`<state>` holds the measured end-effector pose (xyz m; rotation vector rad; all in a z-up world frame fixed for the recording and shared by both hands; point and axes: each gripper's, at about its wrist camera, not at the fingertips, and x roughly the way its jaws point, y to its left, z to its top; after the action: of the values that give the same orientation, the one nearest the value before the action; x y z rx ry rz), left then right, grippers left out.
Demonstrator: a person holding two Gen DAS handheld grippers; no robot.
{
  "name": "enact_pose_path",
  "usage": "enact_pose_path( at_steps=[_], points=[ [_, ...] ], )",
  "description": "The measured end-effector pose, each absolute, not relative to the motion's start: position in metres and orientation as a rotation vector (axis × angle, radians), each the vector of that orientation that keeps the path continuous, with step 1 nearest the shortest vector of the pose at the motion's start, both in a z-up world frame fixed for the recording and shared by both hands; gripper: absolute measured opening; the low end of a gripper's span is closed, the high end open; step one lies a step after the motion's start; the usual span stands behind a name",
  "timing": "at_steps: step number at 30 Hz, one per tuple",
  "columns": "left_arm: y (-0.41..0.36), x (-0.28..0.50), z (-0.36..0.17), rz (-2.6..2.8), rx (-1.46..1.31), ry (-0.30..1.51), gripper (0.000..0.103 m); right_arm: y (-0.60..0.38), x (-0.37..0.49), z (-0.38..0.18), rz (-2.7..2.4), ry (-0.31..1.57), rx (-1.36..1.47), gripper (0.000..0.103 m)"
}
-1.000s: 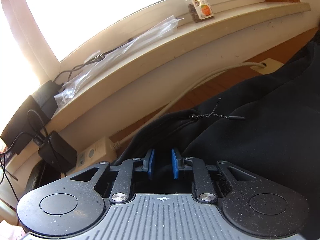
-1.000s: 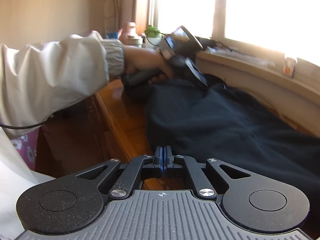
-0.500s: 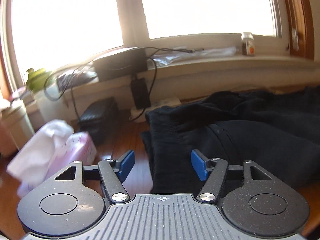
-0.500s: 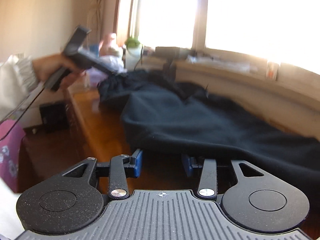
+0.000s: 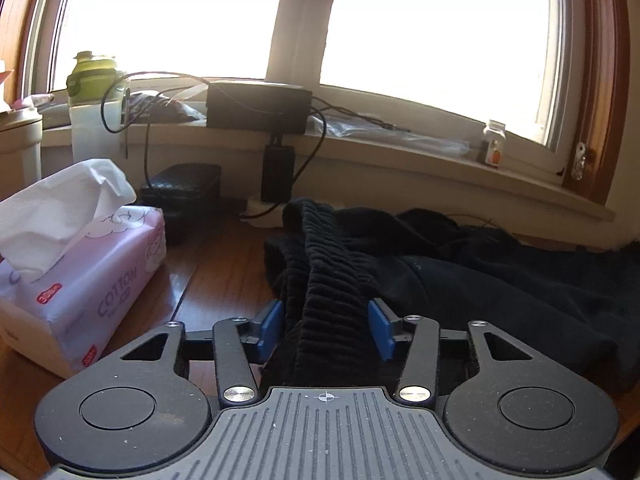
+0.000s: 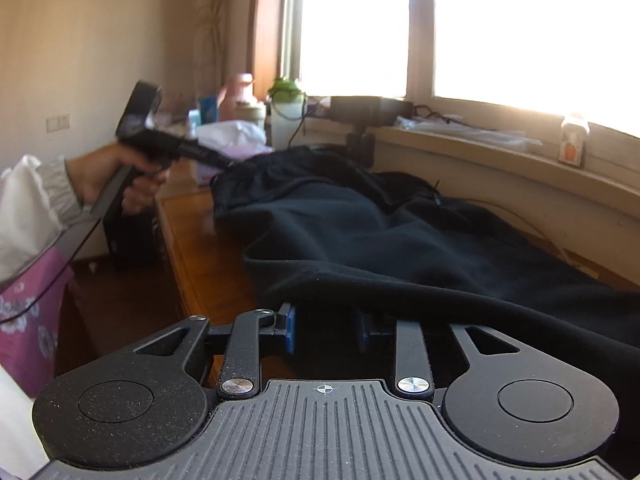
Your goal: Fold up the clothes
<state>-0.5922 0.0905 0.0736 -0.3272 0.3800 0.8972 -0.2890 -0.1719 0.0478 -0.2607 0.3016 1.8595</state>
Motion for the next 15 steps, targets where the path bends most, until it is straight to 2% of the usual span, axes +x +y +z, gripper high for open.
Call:
enact_pose_path(
  at_steps=[4, 5, 6, 7, 8, 11, 15],
  points=[
    [0.09, -0.574, 0.073, 0.934, -0.257, 0.432, 0.031, -0.173, -0.287, 0.05, 1.887, 0.314, -0.267, 0.037],
    [0.089, -0.571, 0.074, 0.944, -0.236, 0.443, 0.027, -0.173, -0.287, 0.05, 1.894, 0.317, -0.269, 0.034],
    [0.089, -0.569, 0.075, 0.958, -0.225, 0.445, 0.025, -0.173, -0.286, 0.051, 1.901, 0.32, -0.27, 0.027],
    [0.089, -0.568, 0.077, 0.966, -0.218, 0.446, 0.024, -0.173, -0.286, 0.051, 1.908, 0.323, -0.272, 0.005],
    [0.089, -0.568, 0.078, 0.974, -0.211, 0.448, 0.024, -0.172, -0.283, 0.055, 1.888, 0.33, -0.256, 0.002],
    [0.097, -0.567, 0.08, 0.977, -0.243, 0.447, 0.024, -0.163, -0.271, 0.064, 1.803, 0.372, -0.208, 0.002],
    [0.107, -0.566, 0.079, 0.976, -0.287, 0.448, 0.026, -0.158, -0.278, 0.057, 1.789, 0.369, -0.291, 0.002]
  ],
)
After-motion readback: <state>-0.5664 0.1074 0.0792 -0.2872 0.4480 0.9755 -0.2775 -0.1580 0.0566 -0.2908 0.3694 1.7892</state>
